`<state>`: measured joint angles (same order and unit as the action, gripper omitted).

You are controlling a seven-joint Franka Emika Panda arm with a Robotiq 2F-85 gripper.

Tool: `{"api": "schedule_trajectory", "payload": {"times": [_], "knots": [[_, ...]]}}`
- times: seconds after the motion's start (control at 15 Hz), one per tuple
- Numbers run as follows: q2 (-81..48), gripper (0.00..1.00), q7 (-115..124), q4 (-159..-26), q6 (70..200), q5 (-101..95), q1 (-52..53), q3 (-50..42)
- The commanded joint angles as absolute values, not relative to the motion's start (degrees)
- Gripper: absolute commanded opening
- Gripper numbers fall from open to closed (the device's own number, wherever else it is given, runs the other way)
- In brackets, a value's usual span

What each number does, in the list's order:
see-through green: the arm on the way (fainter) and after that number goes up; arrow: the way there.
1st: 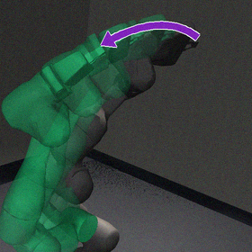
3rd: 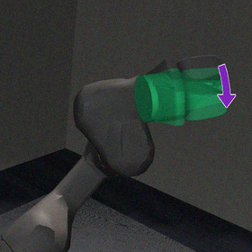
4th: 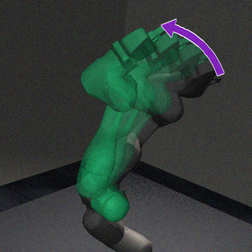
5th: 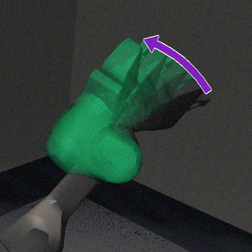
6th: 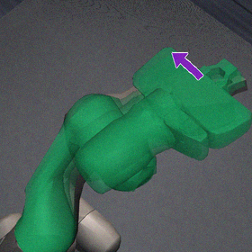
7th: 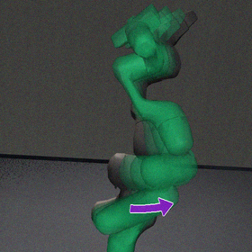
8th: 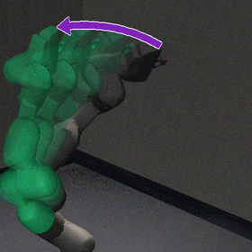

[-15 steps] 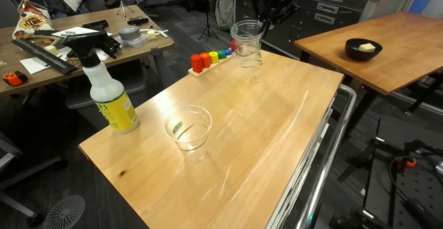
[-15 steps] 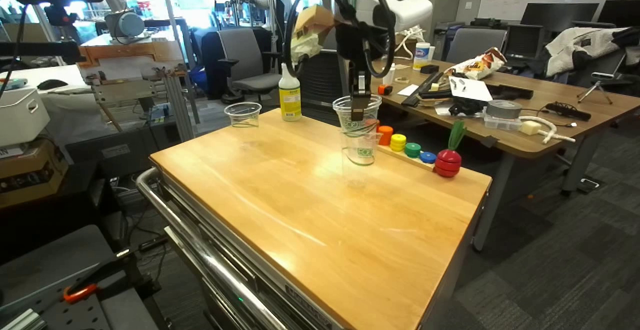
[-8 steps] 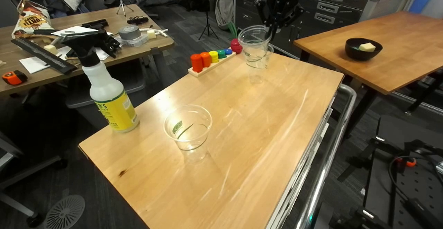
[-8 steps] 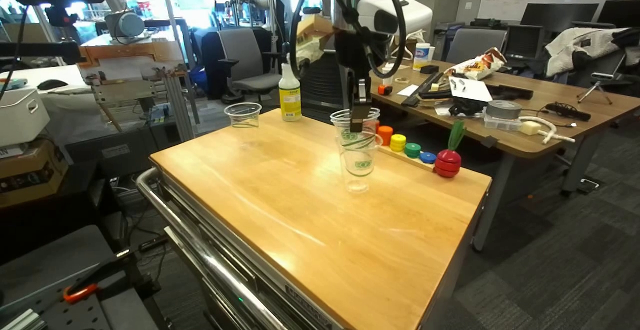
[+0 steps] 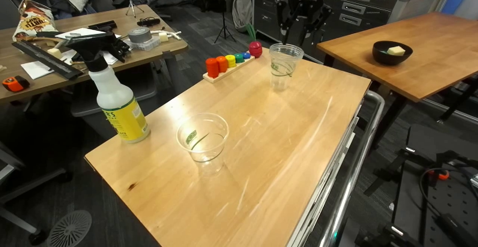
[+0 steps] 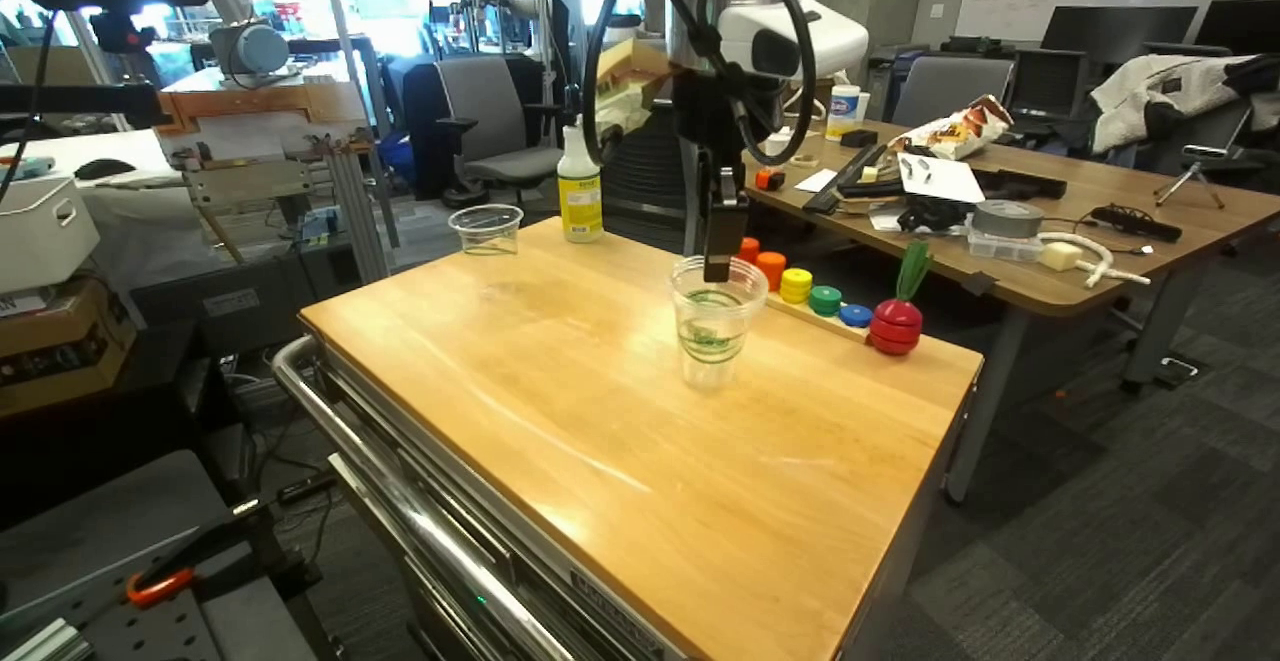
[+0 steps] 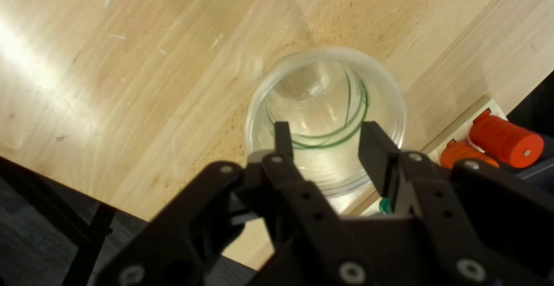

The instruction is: Put the cups one inside the other

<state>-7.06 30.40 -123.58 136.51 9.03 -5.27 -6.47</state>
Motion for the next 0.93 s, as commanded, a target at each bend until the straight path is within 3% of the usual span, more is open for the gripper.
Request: {"api": "schedule_trajectory", "payload": {"times": [0.0, 0.2, 0.87], "knots": [[-6.9, 0.77, 32.1, -123.0, 135.9, 6.7, -4.9, -7.4], [-7.5, 0.98, 32.8, -122.8, 135.6, 5.3, -4.7, -7.5], [-10.2, 1.00, 35.7, -122.7, 134.5, 0.2, -4.1, -7.9]]}}
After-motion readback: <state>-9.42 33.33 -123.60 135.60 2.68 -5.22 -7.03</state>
